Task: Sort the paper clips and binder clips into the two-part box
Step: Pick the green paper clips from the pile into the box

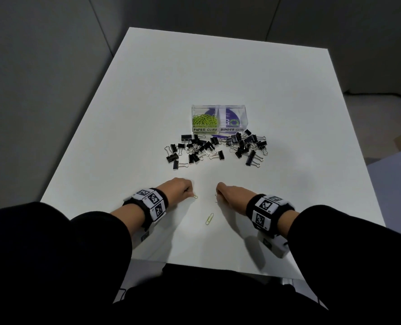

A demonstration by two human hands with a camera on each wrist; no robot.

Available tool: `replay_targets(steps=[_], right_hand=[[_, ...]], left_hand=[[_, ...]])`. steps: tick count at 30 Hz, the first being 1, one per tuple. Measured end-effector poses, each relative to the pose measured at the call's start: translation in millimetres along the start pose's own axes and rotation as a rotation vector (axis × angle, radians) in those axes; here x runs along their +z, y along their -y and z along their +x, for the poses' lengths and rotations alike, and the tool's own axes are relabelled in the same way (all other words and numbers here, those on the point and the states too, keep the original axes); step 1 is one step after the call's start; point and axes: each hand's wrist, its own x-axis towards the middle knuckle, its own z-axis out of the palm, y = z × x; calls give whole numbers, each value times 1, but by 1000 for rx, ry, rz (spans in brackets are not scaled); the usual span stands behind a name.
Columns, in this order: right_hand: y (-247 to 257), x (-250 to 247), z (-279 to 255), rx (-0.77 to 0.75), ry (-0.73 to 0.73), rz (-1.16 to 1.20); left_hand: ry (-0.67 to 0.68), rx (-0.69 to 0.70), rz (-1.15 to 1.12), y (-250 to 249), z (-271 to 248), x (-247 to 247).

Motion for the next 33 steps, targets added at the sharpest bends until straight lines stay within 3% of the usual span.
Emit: replay_targets(steps=[9, 20, 25, 28, 33], right_hand=[[13, 10, -10, -163, 64, -196], [18, 5, 17, -285, 196, -462], [15, -9, 26, -339, 127, -516], [14, -38, 39, -261, 49, -458], [16, -116, 76, -103, -213, -267]], left_hand=[[-1, 20, -5, 2, -2, -6], [14, 29, 14, 4, 6, -23], [-4, 40, 57, 9, 15, -45], [-56, 60, 74, 14, 21, -69], [-194, 84, 43, 21, 43, -126]])
